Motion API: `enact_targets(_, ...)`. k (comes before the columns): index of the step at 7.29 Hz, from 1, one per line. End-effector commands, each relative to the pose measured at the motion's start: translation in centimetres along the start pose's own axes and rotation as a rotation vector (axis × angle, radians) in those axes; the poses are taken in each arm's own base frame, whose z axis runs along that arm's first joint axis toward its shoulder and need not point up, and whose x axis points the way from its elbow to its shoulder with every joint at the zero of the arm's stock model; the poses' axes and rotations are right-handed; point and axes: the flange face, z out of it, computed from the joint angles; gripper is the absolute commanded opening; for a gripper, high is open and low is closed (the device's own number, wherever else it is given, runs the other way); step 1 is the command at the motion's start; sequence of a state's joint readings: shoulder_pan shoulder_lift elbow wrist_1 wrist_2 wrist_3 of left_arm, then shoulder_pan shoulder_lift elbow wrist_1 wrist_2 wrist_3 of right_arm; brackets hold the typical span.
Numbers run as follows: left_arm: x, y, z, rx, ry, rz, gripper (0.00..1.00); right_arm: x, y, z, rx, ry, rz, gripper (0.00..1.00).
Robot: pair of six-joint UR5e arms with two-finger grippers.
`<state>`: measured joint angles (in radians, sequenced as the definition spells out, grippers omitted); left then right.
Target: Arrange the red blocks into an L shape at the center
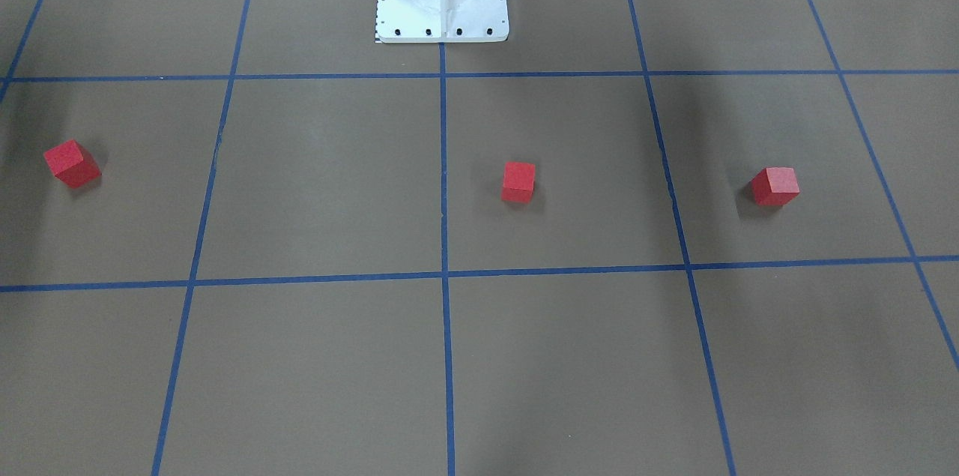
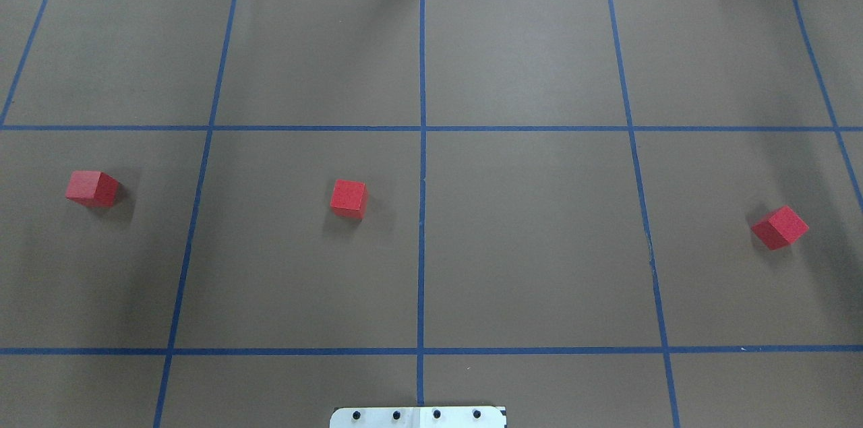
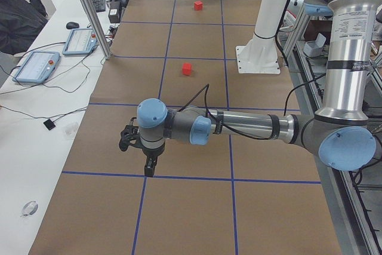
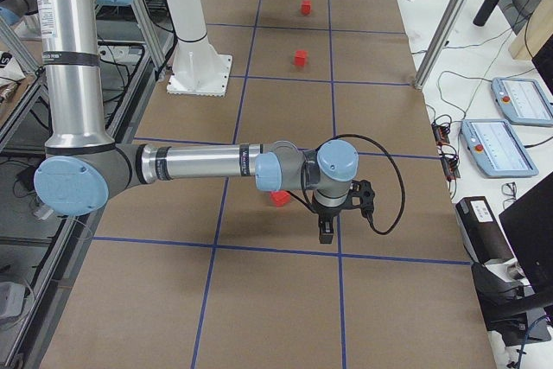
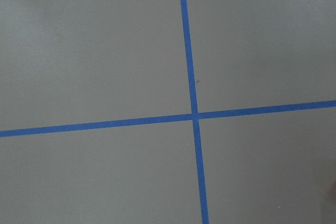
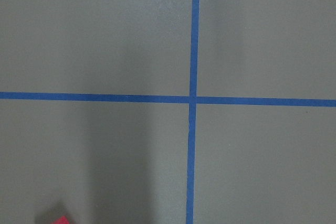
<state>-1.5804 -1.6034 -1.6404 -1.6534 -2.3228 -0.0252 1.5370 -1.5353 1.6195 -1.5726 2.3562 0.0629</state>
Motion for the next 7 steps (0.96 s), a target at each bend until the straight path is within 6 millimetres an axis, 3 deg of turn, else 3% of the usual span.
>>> enact_targets(1, 4.0, -3.0, -3.7, 0.061, 0.046, 0.055, 1.0, -0.4, -0.4, -0.4, 0.008, -0.005, -0.008, 0.99)
enact_targets(2, 7.4, -4.8, -4.3, 0.076, 0.071, 0.111, 1.0, -0.5, -0.6, -0.5, 0.01, -0.004, -0.01, 0.99)
enact_targets(4, 17.8, -4.9, -5.3, 0.094, 0.109, 0.226, 1.0, -1.0, -0.9, -0.8, 0.017, -0.012, -0.019, 0.99)
enact_targets(5, 24.7, -5.6, -5.1, 0.077, 0.153, 0.262, 1.0, -1.3, -0.9, -1.1, 0.021, -0.018, -0.024, 0.99)
enact_targets(7, 38.6, -6.7, -4.2, -0.017, 0.232, 0.127, 1.0, -2.3, -1.8, -1.8, 0.038, -0.009, -0.055, 0.99)
